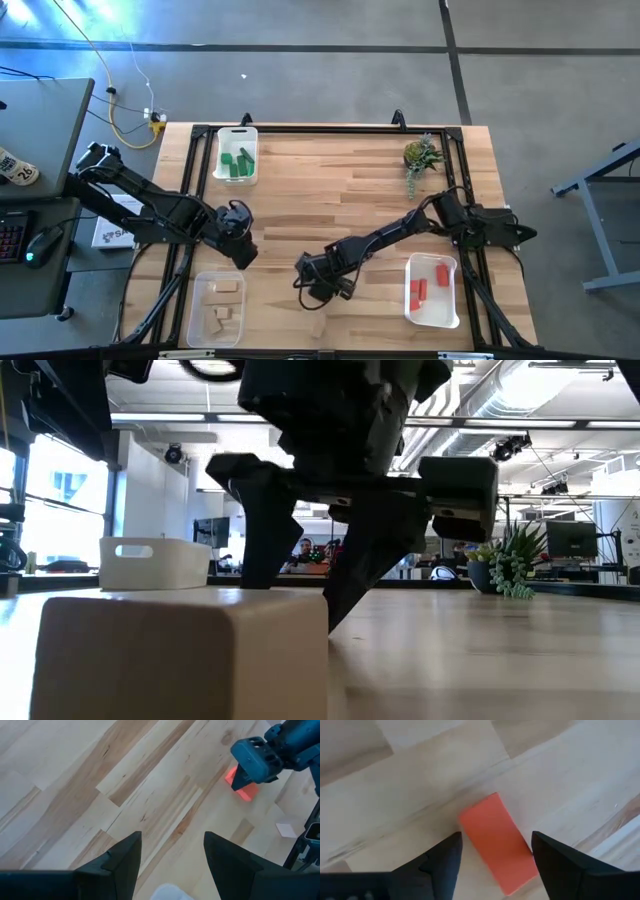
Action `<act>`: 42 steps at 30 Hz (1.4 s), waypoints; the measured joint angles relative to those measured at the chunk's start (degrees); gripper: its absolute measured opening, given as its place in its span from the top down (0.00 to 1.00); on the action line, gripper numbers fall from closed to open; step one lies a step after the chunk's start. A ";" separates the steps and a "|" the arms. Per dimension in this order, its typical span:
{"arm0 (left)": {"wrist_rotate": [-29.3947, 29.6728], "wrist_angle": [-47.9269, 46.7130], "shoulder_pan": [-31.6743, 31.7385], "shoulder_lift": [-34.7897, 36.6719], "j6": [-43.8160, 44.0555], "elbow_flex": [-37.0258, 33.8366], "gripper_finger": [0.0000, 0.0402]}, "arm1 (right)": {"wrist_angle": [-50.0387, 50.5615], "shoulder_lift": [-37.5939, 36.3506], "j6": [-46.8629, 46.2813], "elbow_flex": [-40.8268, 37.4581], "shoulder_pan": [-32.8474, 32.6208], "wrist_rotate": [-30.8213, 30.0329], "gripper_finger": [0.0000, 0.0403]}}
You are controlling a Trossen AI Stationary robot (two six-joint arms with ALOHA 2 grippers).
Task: Sort & place blocks by color
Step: Put the orange block into the bottom white bin
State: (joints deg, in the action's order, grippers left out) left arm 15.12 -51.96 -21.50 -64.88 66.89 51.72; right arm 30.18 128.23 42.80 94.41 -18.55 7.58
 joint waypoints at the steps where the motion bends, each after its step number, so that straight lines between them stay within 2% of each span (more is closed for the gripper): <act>1: 0.27 0.00 0.00 0.00 0.00 0.00 0.50 | 0.15 0.02 -0.95 0.00 0.23 0.42 0.46; 10: 0.54 0.00 0.00 0.00 -0.02 0.00 0.50 | 1.58 0.04 -9.40 -0.07 0.51 0.37 0.65; 16: 0.54 0.00 0.00 0.00 -0.02 0.00 0.50 | 2.64 0.01 -17.64 -0.02 0.54 -0.53 0.72; 23: 0.54 0.00 0.00 0.00 -0.02 0.00 0.50 | 3.74 0.09 -24.76 1.22 -0.65 -1.82 0.75; 29: 0.54 0.03 0.00 0.00 -0.87 0.00 0.50 | 4.39 0.39 -27.42 5.84 -2.11 -4.91 0.75; 35: 0.58 2.44 0.00 0.00 -6.11 0.00 0.50 | 6.91 0.37 -30.22 11.68 -2.22 -7.08 0.75; 39: 2.49 5.88 -0.68 0.00 -13.45 0.00 0.50 | 10.47 0.23 -30.84 15.98 -2.22 -10.84 0.75; 42: 4.48 8.82 -1.53 0.00 -19.59 0.00 0.50 | 13.78 0.23 -30.84 19.68 -2.22 -11.48 0.75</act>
State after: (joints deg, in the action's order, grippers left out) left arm 19.60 -43.15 -23.03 -64.88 47.30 51.72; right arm 43.96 128.46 11.96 114.09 -20.78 -3.91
